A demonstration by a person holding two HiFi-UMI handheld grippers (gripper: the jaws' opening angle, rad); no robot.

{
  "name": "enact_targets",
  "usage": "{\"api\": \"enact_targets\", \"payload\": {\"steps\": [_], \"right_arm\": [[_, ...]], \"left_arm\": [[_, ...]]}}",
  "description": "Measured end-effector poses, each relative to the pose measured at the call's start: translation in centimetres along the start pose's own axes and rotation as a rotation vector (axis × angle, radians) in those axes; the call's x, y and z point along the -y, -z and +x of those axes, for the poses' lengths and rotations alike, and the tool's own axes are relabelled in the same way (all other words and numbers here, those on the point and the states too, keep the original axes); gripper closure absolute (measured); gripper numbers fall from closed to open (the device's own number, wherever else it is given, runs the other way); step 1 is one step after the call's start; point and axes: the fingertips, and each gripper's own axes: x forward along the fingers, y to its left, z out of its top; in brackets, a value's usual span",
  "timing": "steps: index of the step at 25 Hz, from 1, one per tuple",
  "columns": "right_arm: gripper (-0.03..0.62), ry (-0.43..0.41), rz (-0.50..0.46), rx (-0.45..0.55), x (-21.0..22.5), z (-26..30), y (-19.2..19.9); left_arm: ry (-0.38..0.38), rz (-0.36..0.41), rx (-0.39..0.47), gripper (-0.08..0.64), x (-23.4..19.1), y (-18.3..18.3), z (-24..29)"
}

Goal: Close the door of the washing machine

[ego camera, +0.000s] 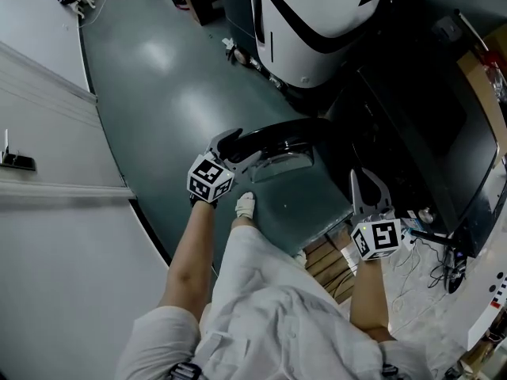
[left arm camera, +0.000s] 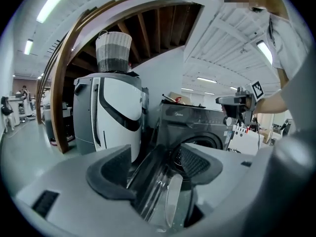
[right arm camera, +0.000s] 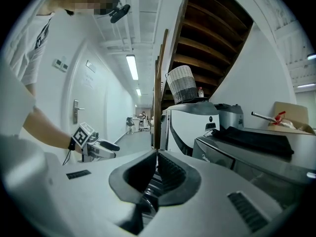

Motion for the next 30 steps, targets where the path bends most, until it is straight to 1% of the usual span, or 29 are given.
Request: {"api": "enact_targets", "payload": {"steps": [4, 10, 15, 21, 23, 30], "right_arm": [[0.561, -0.004, -0.001, 0.002, 0.2, 1.4, 0.0], [0.561, -0.013, -0.011, 0.011, 0.1, 3.1, -0.6], [0.561, -0.005, -0.016, 0.005, 0.0, 3.3, -0.2], [0.561, 0.001, -0.014, 0.006, 0.1, 2.5, 0.0], [0.561, 0.005, -0.014, 0.005, 0.1, 2.0, 0.1], [0.561, 0.013, -0.007, 0.001, 0.0, -0.4, 0.5]], "left_arm": [[0.027, 0.016, -0.059, 0.253, -1.1, 1.8, 2.2], [0.059, 0.014, -0.167, 0.253, -2.6, 5.1, 4.0], [0.094, 0.034, -0.257, 0.236, -2.6, 7.6, 5.1], [0.115, 0.073, -0.302, 0.236, -1.8, 8.0, 5.9], [0.108, 0.080, -0.313, 0.235, -1.6, 8.2, 6.1], [0.084, 0.056, -0.333, 0.221, -0.3, 8.5, 5.9]]}}
